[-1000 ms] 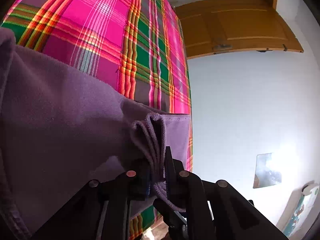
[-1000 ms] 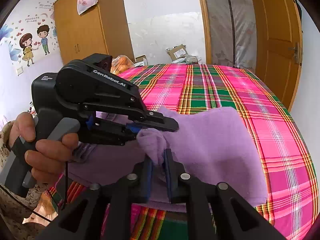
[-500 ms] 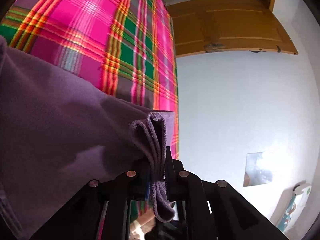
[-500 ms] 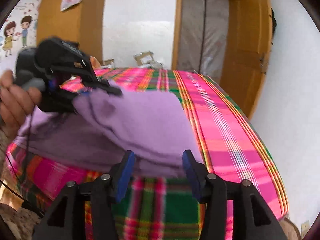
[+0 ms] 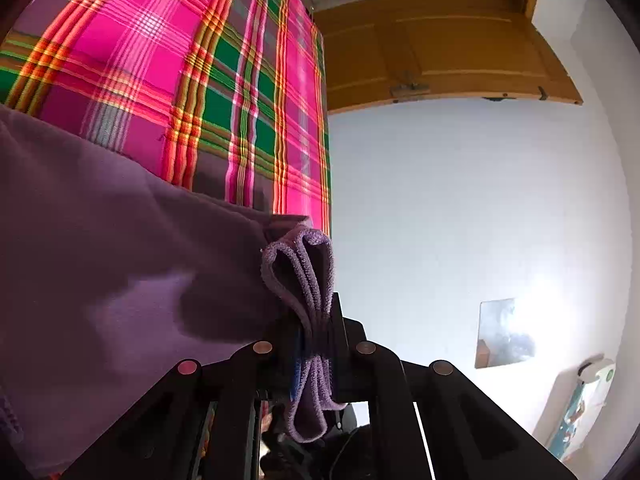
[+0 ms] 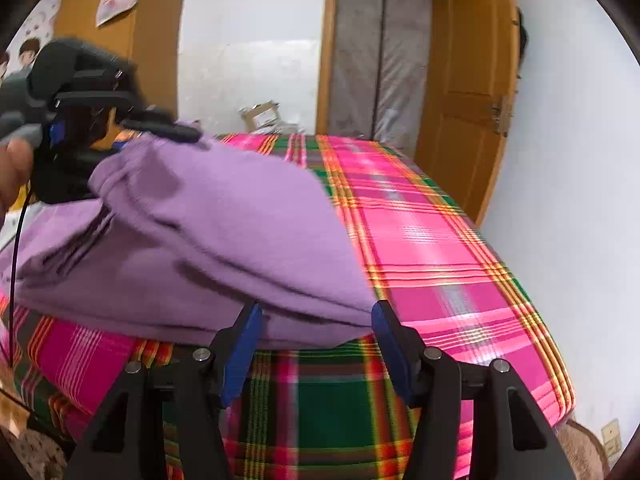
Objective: Fold clothes
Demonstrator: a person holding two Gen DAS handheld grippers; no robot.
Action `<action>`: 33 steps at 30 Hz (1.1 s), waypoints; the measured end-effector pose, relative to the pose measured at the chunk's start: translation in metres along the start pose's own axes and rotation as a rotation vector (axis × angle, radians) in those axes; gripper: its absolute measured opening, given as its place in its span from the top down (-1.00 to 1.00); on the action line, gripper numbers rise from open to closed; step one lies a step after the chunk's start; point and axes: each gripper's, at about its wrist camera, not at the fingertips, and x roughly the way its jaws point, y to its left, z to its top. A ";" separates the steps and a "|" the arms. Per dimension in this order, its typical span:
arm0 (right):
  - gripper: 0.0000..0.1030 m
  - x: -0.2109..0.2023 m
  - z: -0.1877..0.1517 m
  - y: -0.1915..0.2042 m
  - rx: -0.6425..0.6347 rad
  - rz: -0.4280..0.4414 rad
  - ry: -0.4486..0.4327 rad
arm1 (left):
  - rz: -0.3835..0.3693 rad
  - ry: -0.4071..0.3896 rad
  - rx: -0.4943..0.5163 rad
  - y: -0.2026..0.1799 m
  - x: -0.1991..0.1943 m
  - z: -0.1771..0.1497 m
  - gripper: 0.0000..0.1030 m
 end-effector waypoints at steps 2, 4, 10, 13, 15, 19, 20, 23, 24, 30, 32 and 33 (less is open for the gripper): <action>-0.13 0.005 0.002 -0.004 0.023 -0.035 0.007 | -0.004 -0.005 0.006 -0.002 -0.003 -0.001 0.82; -0.14 0.008 0.001 -0.008 0.043 -0.050 0.017 | -0.009 -0.004 0.011 -0.004 -0.004 -0.002 0.82; -0.14 0.020 0.008 -0.018 0.109 -0.035 0.035 | -0.006 -0.006 -0.002 0.004 -0.009 -0.004 0.82; -0.13 0.026 0.008 -0.024 0.120 -0.062 0.051 | 0.005 -0.029 -0.021 0.013 -0.018 -0.004 0.82; -0.13 0.025 0.006 -0.023 0.110 -0.072 0.055 | 0.014 -0.049 -0.035 0.019 -0.024 -0.004 0.82; -0.14 0.022 0.002 -0.018 0.037 -0.100 0.053 | 0.029 -0.084 -0.069 0.033 -0.038 -0.003 0.82; -0.14 0.023 0.003 -0.015 0.011 -0.111 0.055 | 0.034 -0.085 -0.074 0.036 -0.039 -0.003 0.82; -0.14 0.022 0.003 -0.009 -0.056 -0.134 0.058 | 0.049 -0.087 -0.089 0.044 -0.041 -0.004 0.82; -0.14 0.021 0.003 -0.007 -0.079 -0.137 0.060 | 0.055 -0.088 -0.093 0.047 -0.041 -0.004 0.82; -0.14 0.020 0.004 -0.011 -0.112 -0.093 0.083 | 0.114 -0.081 -0.101 0.064 -0.041 -0.011 0.82; -0.14 0.021 0.005 -0.012 -0.104 -0.083 0.092 | 0.129 -0.081 -0.112 0.070 -0.041 -0.012 0.82; -0.14 0.021 0.005 -0.013 -0.102 -0.079 0.098 | 0.135 -0.081 -0.116 0.071 -0.041 -0.012 0.82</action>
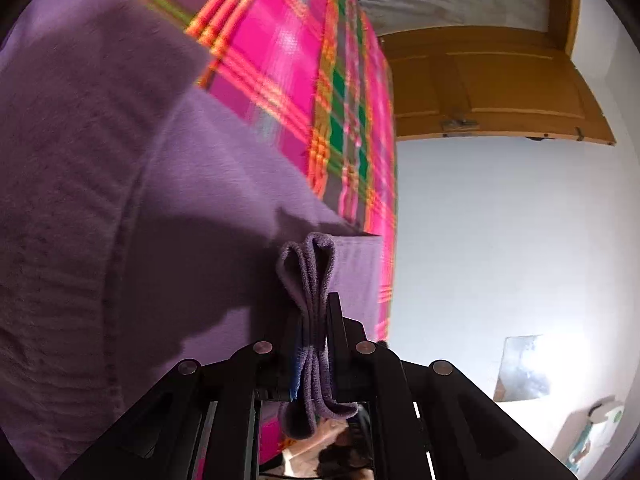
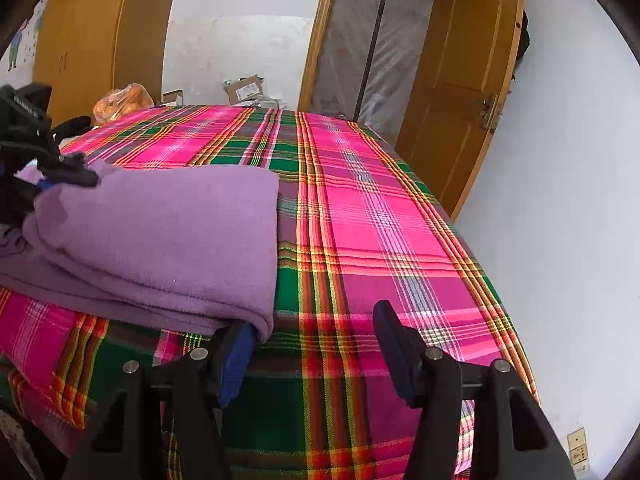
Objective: Fold clothes
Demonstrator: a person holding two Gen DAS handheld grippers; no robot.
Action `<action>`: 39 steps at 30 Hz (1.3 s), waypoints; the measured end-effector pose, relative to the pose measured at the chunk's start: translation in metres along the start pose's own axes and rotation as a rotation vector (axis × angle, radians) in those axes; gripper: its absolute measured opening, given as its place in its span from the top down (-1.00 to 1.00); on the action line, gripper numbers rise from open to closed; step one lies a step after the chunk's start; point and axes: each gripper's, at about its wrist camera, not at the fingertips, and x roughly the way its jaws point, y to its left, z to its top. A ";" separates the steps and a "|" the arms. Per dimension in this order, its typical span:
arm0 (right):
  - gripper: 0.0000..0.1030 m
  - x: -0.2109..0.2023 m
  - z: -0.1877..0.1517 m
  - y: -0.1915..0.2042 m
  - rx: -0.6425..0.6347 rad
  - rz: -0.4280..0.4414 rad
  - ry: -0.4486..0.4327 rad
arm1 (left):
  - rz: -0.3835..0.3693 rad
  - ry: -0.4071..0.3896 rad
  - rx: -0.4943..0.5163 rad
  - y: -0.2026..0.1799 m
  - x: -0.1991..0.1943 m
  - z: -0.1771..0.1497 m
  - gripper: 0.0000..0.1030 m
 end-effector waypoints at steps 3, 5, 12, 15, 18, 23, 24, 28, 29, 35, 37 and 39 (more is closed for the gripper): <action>-0.14 -0.003 0.001 0.001 -0.013 0.016 0.024 | 0.021 -0.005 0.012 0.000 0.000 0.001 0.81; -0.14 -0.006 0.000 -0.001 -0.016 0.035 0.044 | 0.036 -0.020 0.021 -0.001 -0.003 0.001 0.81; -0.13 -0.022 0.004 -0.021 0.045 0.137 0.089 | 0.084 -0.010 0.023 0.000 -0.006 -0.001 0.70; -0.13 -0.030 0.011 -0.037 0.144 0.230 0.067 | 0.097 -0.034 0.023 0.001 -0.015 -0.002 0.70; -0.13 -0.027 0.016 -0.052 0.273 0.331 0.058 | 0.123 -0.096 0.040 -0.005 -0.030 -0.005 0.70; 0.23 -0.008 0.028 -0.044 0.314 0.321 0.069 | 0.158 -0.176 0.132 -0.030 -0.040 -0.009 0.63; 0.26 -0.005 0.032 -0.037 0.296 0.327 0.065 | 0.162 -0.187 0.158 -0.037 -0.040 -0.009 0.63; 0.33 0.004 0.046 -0.012 0.227 0.363 0.042 | 0.153 -0.158 0.261 -0.067 -0.026 -0.014 0.63; 0.41 0.006 0.049 -0.006 0.209 0.370 0.037 | 0.155 -0.149 0.281 -0.073 -0.017 -0.015 0.63; 0.49 0.023 0.052 0.019 0.145 0.355 0.070 | 0.246 -0.059 0.311 -0.060 0.013 -0.017 0.63; 0.49 0.027 0.047 0.022 0.126 0.342 0.083 | 0.304 -0.066 0.316 -0.053 0.017 -0.017 0.63; 0.49 0.028 0.043 0.024 0.113 0.335 0.086 | 0.349 -0.089 0.331 -0.051 0.016 -0.017 0.63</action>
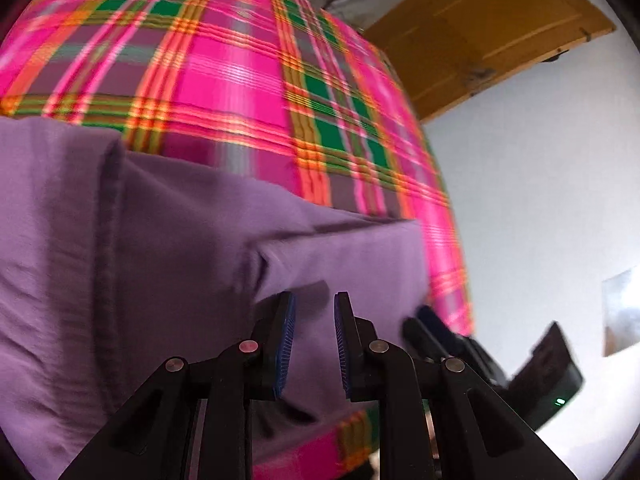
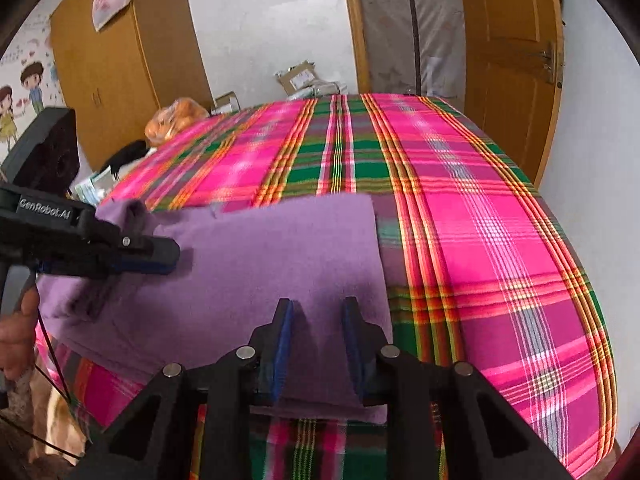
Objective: Fold clothes
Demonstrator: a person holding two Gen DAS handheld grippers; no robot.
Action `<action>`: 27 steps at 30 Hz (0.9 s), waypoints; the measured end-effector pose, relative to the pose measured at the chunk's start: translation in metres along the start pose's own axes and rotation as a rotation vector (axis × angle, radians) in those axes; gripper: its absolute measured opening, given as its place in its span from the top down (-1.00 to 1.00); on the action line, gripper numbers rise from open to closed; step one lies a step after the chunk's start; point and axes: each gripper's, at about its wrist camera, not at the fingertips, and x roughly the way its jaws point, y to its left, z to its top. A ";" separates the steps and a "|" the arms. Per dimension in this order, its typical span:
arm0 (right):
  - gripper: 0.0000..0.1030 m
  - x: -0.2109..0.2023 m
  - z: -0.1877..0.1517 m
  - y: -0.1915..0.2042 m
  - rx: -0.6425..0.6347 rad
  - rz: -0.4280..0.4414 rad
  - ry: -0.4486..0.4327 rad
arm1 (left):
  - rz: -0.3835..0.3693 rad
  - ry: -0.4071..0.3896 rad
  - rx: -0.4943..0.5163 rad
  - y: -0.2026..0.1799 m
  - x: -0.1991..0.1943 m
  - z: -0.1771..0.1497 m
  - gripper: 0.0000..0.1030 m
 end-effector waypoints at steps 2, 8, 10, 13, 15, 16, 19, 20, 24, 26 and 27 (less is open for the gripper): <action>0.49 0.001 0.000 0.001 -0.020 -0.009 0.009 | 0.025 -0.012 0.031 0.001 -0.001 0.000 0.61; 0.50 0.002 0.020 -0.001 -0.064 -0.012 0.017 | 0.076 -0.021 0.107 -0.004 -0.003 -0.006 0.61; 0.50 0.003 0.032 -0.005 -0.054 -0.027 0.002 | 0.094 -0.030 0.125 -0.007 0.000 -0.007 0.61; 0.50 0.014 0.046 -0.012 -0.038 -0.044 0.000 | 0.116 -0.042 0.154 -0.014 0.004 -0.010 0.61; 0.50 0.027 0.052 -0.016 -0.020 -0.058 0.024 | 0.130 -0.051 0.173 -0.017 0.006 -0.011 0.61; 0.50 0.032 0.052 -0.018 -0.012 -0.061 0.037 | 0.134 -0.056 0.180 -0.017 0.006 -0.012 0.61; 0.49 0.044 0.048 -0.022 -0.002 -0.058 0.068 | 0.138 -0.067 0.191 -0.016 0.004 -0.015 0.61; 0.49 0.045 0.046 -0.022 -0.003 -0.059 0.068 | 0.142 -0.070 0.198 -0.017 0.005 -0.016 0.61; 0.49 0.045 0.043 -0.024 -0.004 -0.060 0.047 | 0.157 -0.079 0.218 -0.019 0.006 -0.018 0.61; 0.49 0.045 0.042 -0.025 -0.002 -0.058 0.045 | 0.164 -0.083 0.221 -0.020 0.007 -0.019 0.61; 0.49 0.045 0.042 -0.025 -0.002 -0.059 0.047 | 0.168 -0.085 0.223 -0.021 0.007 -0.019 0.61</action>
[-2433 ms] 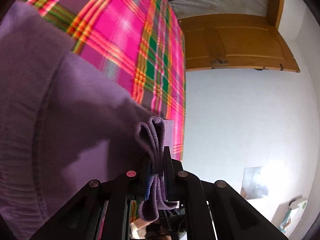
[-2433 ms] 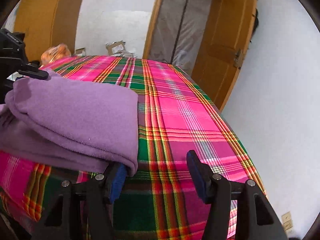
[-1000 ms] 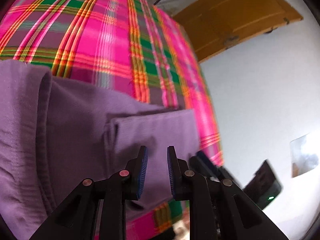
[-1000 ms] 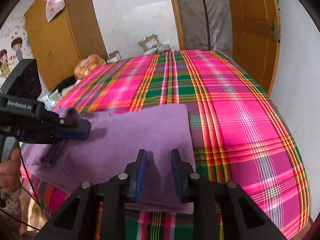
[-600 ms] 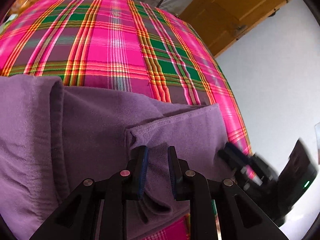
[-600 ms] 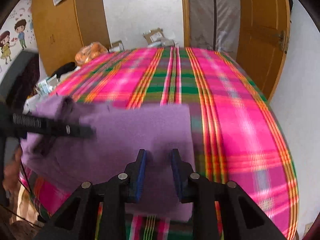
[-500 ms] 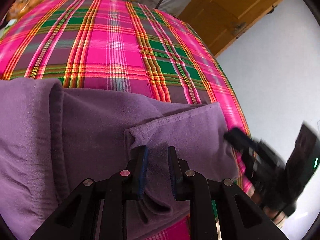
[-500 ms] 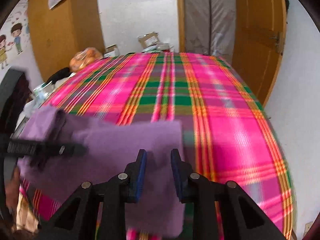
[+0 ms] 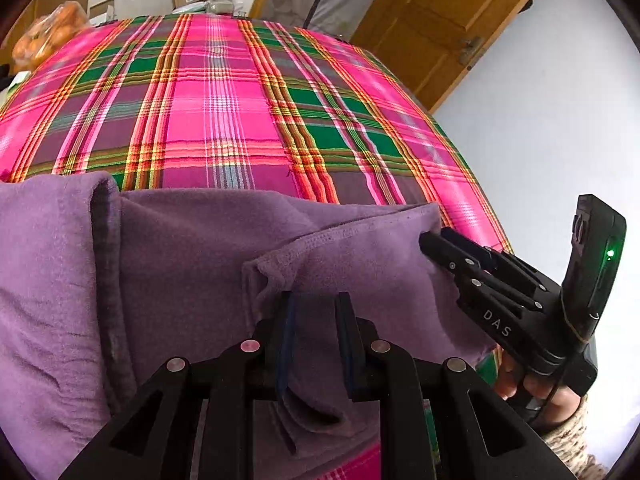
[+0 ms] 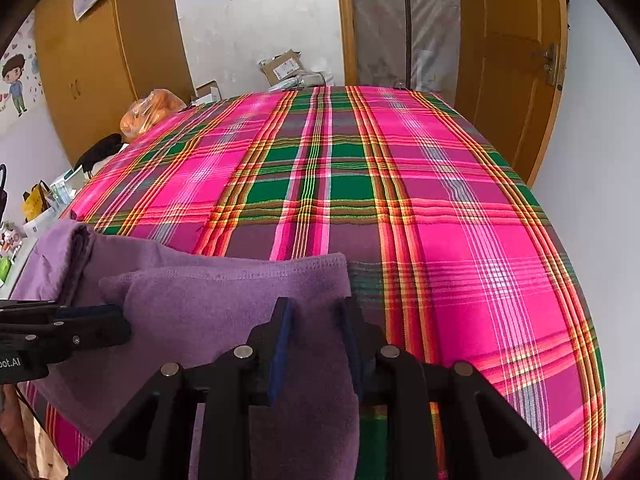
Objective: Fold clothes
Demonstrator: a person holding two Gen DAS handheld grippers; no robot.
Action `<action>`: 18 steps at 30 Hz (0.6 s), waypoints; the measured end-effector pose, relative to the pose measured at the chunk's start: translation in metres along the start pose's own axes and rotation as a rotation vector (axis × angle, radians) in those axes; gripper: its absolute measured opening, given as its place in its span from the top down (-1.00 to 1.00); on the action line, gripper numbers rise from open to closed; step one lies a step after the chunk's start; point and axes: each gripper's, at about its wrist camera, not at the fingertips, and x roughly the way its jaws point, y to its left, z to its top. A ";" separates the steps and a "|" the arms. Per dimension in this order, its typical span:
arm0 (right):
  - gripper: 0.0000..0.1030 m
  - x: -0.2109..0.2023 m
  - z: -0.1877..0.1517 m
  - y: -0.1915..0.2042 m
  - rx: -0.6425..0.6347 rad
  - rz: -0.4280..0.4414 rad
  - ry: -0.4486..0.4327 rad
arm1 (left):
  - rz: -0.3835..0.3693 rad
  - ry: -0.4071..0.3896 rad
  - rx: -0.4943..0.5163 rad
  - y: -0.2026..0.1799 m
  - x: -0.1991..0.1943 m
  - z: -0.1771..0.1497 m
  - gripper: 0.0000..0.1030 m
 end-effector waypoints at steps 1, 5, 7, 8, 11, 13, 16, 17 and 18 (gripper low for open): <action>0.48 0.000 0.000 0.000 0.002 -0.001 0.002 | 0.004 -0.002 0.003 -0.001 0.000 0.000 0.61; 0.48 -0.009 0.000 0.006 0.008 -0.017 -0.002 | 0.035 -0.016 0.036 -0.006 0.000 -0.003 0.61; 0.48 -0.018 -0.006 0.009 -0.001 -0.018 -0.016 | 0.044 -0.021 0.045 -0.008 0.000 -0.004 0.61; 0.48 -0.023 -0.009 0.010 -0.005 -0.019 -0.024 | 0.046 -0.023 0.046 -0.008 0.000 -0.004 0.61; 0.48 -0.034 -0.018 0.014 -0.018 -0.023 -0.041 | 0.045 -0.026 0.044 -0.007 0.000 -0.003 0.61; 0.48 -0.033 -0.025 0.016 -0.028 -0.031 -0.036 | 0.049 -0.031 0.049 -0.008 0.000 -0.004 0.61; 0.48 -0.030 -0.032 0.017 -0.032 -0.039 -0.031 | 0.051 -0.036 0.052 -0.008 -0.001 -0.004 0.61; 0.48 -0.030 -0.033 0.018 -0.033 -0.042 -0.039 | 0.050 -0.038 0.051 -0.008 -0.001 -0.004 0.61; 0.47 -0.030 -0.033 0.018 -0.034 -0.043 -0.044 | 0.048 -0.040 0.050 -0.008 -0.001 -0.004 0.61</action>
